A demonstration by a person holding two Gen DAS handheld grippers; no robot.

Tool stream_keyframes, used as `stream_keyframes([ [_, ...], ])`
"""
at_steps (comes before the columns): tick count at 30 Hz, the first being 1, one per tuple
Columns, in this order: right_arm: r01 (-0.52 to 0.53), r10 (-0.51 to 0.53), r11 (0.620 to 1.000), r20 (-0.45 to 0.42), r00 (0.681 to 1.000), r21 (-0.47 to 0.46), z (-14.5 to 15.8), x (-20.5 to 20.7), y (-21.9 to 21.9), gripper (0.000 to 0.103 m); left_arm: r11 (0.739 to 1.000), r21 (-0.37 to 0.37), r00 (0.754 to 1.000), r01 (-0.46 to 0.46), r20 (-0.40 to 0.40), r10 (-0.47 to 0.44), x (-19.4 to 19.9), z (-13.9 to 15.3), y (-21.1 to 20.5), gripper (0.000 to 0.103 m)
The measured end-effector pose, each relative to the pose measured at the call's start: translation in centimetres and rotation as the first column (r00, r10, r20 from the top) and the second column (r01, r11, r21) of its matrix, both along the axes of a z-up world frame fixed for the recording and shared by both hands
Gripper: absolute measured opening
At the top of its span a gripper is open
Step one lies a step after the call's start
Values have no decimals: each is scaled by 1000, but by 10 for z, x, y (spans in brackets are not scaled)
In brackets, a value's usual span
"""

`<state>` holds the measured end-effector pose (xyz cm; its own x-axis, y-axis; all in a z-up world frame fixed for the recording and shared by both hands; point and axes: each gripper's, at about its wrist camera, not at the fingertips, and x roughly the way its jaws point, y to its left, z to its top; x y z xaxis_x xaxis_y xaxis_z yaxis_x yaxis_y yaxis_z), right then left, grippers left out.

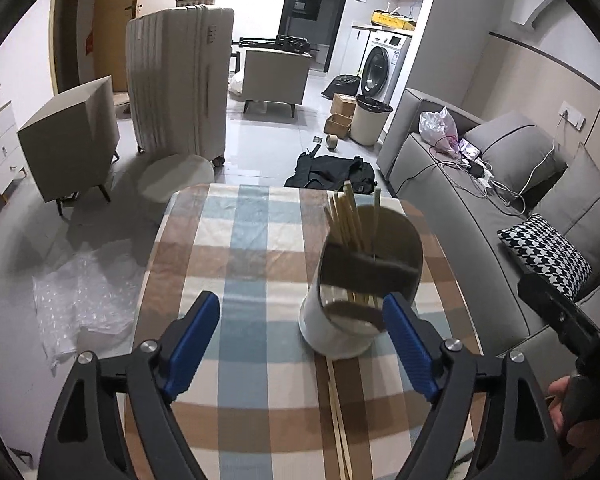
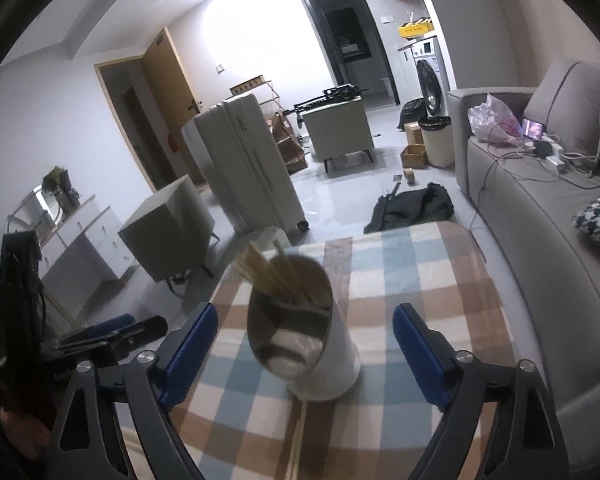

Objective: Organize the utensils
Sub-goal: 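Pull both open tools back from the holder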

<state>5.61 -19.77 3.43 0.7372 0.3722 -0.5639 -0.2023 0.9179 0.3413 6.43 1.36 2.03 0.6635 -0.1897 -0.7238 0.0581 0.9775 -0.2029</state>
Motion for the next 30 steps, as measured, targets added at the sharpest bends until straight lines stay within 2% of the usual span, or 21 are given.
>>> stream_keyframes([
  [4, 5, -5, 1000, 0, 1000, -17, -3, -23, -1, 99, 1000, 23, 1000, -8, 0, 8, -15, -5, -2, 85],
  [8, 12, -13, 1000, -31, 999, -25, -10, -36, 0, 99, 998, 70, 1000, 6, -6, -5, -24, -14, -9, 86],
  [11, 9, -11, 999, -57, 998, -36, -20, -45, 2, 99, 997, 78, 1000, 20, -12, -20, -31, -21, -11, 86],
  [18, -48, 32, 994, -153, 988, -100, -50, -46, 17, 99, 985, 153, 996, 79, -52, -72, -41, -52, -22, 86],
  [22, -74, 52, 993, -224, 973, -93, -71, -38, 24, 98, 986, 146, 994, 78, -81, -67, -34, -61, -20, 86],
  [24, -81, 54, 992, -260, 964, -94, -81, -35, 27, 95, 989, 125, 993, 73, -104, -60, -29, -67, -18, 86],
  [26, -94, 60, 991, -299, 952, -99, -92, -29, 31, 86, 991, 117, 991, 66, -123, -51, -26, -73, -18, 86],
  [30, -117, 66, 986, -368, 928, -119, -113, -17, 38, 77, 995, 92, 985, 46, -170, -30, -16, -84, -13, 86],
])
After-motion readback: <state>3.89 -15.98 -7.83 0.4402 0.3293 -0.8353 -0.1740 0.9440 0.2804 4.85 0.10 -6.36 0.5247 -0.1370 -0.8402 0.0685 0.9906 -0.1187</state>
